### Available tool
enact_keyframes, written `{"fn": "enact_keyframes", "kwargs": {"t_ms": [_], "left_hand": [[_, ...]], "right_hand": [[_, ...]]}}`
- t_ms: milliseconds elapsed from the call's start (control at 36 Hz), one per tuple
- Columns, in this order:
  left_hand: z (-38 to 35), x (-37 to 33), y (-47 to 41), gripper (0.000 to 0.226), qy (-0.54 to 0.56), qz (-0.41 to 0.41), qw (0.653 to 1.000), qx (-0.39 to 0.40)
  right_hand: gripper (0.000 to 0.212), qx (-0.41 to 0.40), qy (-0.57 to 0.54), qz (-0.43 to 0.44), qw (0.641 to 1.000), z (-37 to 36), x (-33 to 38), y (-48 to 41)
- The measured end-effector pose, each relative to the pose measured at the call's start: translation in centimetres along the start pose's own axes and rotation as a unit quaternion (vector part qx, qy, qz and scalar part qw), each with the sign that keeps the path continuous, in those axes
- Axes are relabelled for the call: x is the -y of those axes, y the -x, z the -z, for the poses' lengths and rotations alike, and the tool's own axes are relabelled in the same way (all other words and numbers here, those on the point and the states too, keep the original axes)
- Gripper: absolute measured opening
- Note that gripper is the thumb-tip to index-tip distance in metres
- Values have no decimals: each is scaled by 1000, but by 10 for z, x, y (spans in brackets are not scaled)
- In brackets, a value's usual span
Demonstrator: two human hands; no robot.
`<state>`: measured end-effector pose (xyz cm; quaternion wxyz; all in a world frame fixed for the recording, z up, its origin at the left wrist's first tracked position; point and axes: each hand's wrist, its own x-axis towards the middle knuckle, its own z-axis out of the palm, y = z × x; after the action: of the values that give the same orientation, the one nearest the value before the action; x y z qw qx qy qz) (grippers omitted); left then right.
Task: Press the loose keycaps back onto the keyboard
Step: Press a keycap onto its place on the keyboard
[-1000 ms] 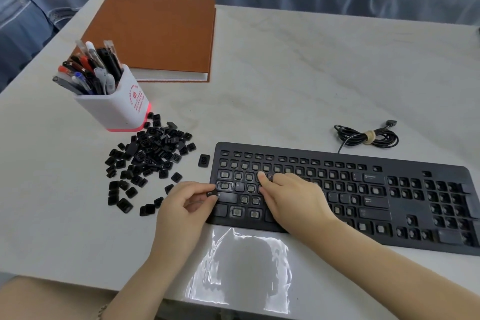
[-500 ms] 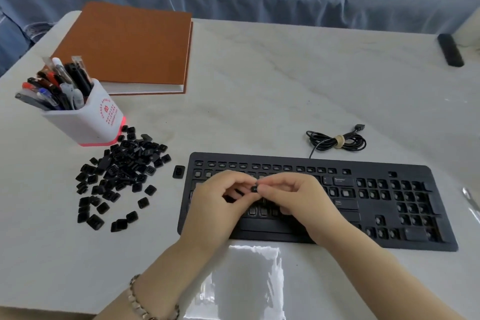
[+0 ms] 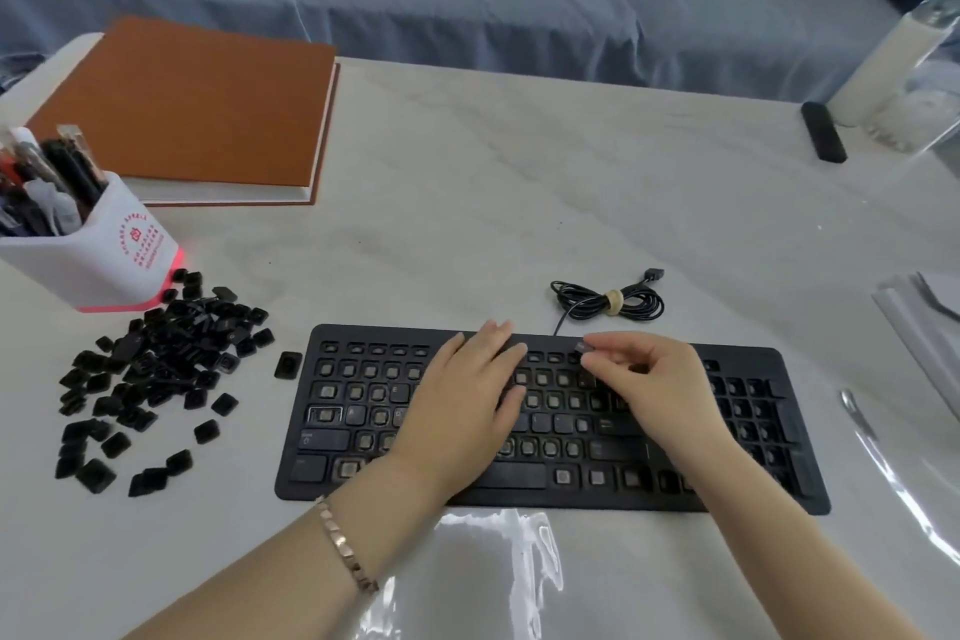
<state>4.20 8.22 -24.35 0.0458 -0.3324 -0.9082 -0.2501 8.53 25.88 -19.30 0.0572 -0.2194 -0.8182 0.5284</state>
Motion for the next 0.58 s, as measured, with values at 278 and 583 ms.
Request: {"fn": "enact_keyframes", "kwargs": {"t_ms": [278,583], "left_hand": [[-12,-6,-4,45,-77,-22,997,-9],[-14,-6,-5,44,-79,-23,996,-16]], "right_hand": [[12,44,150,89,984,-14,-15,-18],[11,40,187,110,975,-15,-17,-21]]}}
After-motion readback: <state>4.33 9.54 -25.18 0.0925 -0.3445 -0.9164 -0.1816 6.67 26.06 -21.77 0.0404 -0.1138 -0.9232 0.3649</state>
